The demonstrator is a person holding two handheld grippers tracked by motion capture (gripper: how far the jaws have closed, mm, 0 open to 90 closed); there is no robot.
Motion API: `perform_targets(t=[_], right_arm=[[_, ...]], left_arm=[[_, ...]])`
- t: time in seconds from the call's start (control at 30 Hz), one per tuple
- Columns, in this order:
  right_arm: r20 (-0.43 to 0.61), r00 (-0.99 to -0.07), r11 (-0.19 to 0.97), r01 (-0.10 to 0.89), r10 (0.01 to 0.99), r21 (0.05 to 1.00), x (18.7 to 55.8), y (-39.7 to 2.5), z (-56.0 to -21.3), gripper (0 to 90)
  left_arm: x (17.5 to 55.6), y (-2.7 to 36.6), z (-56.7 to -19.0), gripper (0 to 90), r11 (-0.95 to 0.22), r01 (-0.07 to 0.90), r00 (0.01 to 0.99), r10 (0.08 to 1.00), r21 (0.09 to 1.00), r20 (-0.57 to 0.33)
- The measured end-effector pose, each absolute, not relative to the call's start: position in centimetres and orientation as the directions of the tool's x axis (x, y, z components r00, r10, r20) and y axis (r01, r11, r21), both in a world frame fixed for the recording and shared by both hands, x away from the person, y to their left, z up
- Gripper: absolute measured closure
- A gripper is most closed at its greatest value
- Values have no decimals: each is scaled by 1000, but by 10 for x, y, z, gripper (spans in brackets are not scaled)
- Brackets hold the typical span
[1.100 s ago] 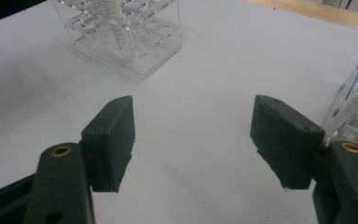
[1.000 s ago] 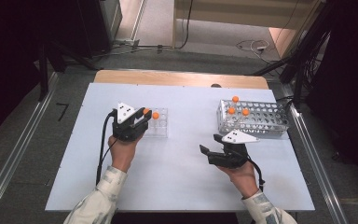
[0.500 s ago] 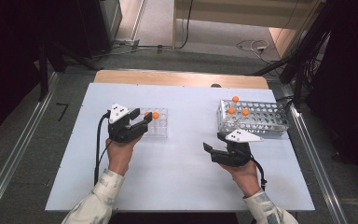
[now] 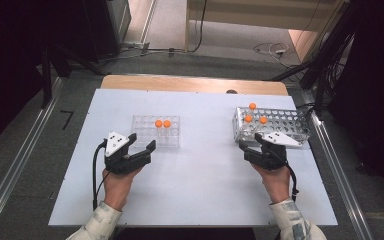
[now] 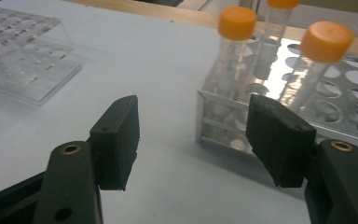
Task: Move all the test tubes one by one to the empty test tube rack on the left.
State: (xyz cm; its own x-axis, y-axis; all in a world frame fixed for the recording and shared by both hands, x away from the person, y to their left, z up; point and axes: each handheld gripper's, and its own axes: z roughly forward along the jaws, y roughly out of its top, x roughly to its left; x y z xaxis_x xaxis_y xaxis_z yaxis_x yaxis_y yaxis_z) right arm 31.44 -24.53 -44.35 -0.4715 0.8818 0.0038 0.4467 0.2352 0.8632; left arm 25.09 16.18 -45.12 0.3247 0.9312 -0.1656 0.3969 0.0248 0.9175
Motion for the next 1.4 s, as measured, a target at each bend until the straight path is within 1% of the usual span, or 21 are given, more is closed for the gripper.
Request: perform_targets(t=[0.13, 0.3, 0.6, 0.67, 0.8, 0.97, 1.13, 1.4], right_arm=[[-13, -420, 225, 459, 907, 859, 322, -251, -446, 347], [-23, -367, 206, 469, 930, 859, 330, -257, -449, 372], [-24, -264, 147, 455, 964, 878, 344, -267, -448, 519], [-21, -255, 139, 452, 967, 881, 349, -268, -449, 558], [-31, -251, 147, 461, 967, 875, 357, -266, -450, 606], [-29, -254, 151, 475, 967, 867, 366, -265, -452, 648], [-23, -257, 149, 481, 966, 864, 370, -265, -455, 710], [-26, -263, 151, 467, 964, 871, 369, -266, -444, 714]], left_arm=[[247, 165, -456, 254, 13, 414, 323, 933, 910, -160], [247, 165, -463, 252, 5, 431, 322, 933, 902, -159], [246, 164, -463, 254, 1, 429, 323, 934, 903, -154], [247, 164, -463, 255, 1, 429, 323, 934, 903, -155], [247, 165, -463, 257, 5, 429, 325, 932, 903, -160], [247, 165, -464, 260, 6, 430, 323, 932, 903, -161], [247, 165, -464, 266, 10, 430, 326, 931, 903, -165], [247, 166, -464, 267, 8, 434, 325, 931, 901, -165]])
